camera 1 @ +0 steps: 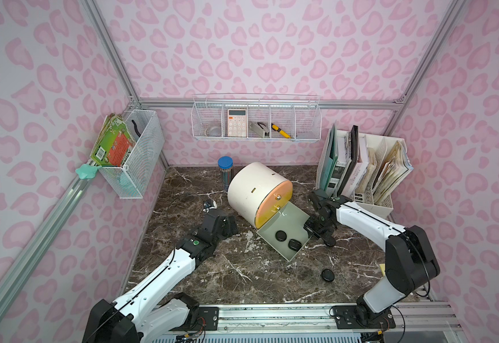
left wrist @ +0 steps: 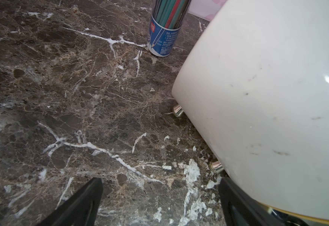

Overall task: Put the bluetooth earphones in the drawer according to color
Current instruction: Adjust the drawer in the storage box.

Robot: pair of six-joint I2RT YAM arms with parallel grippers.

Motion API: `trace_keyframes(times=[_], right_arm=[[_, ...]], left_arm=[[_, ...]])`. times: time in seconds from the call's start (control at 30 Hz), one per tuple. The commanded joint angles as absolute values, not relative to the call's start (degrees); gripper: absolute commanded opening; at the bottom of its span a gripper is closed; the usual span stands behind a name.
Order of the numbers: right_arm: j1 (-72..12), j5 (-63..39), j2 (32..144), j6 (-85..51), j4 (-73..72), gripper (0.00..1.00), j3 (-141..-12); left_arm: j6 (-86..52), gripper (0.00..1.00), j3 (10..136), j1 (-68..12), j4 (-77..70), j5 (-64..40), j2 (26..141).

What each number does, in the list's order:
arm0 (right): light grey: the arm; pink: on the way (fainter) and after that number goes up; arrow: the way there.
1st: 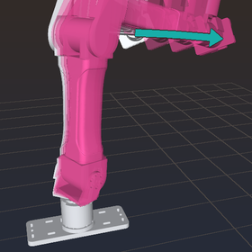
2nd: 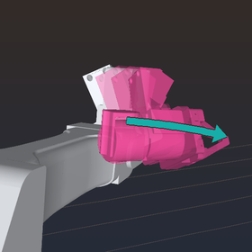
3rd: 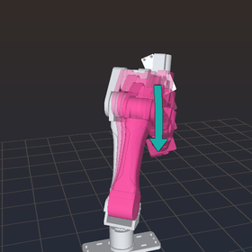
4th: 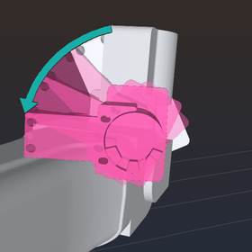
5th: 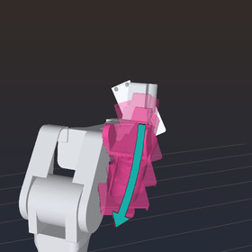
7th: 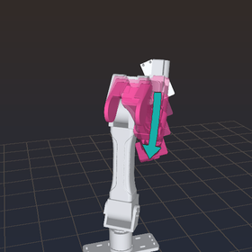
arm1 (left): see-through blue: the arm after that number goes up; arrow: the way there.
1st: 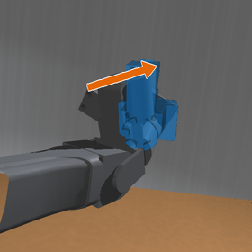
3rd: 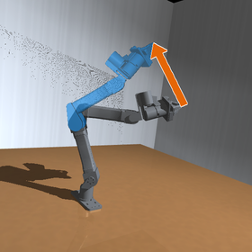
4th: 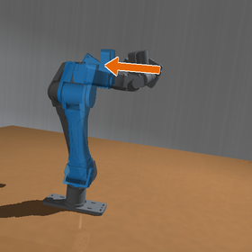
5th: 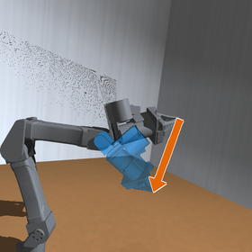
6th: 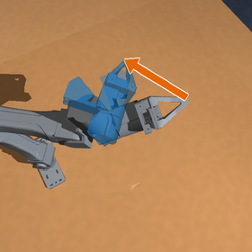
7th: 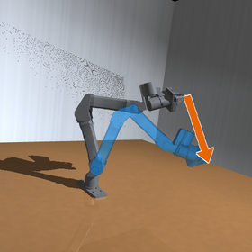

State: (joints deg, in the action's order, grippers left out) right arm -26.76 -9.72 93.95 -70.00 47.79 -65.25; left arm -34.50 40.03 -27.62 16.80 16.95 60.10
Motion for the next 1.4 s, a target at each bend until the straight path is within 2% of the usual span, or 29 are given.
trace_keyframes(times=[0.0, 0.3, 0.63, 1.37], right_arm=[[-26.67, -12.25, 94.92, -71.44, 46.93, 0.00, -66.24], [-25.84, -13.13, 98.73, -71.65, 49.70, 0.00, -69.27], [-24.30, -13.80, 96.69, -73.17, 49.59, 0.00, -65.91], [-22.78, -16.15, 102.74, -72.03, 52.82, 0.00, -72.20]], left_arm=[[-34.42, 0.97, 40.26, -27.53, 16.43, 16.57, 59.85], [-34.36, 0.97, 40.26, -27.58, 16.44, 16.61, 59.50], [-34.45, 0.97, 40.30, -27.53, 16.46, 16.35, 59.46], [-34.36, 0.97, 40.31, -27.53, 16.57, 16.61, 59.81]])
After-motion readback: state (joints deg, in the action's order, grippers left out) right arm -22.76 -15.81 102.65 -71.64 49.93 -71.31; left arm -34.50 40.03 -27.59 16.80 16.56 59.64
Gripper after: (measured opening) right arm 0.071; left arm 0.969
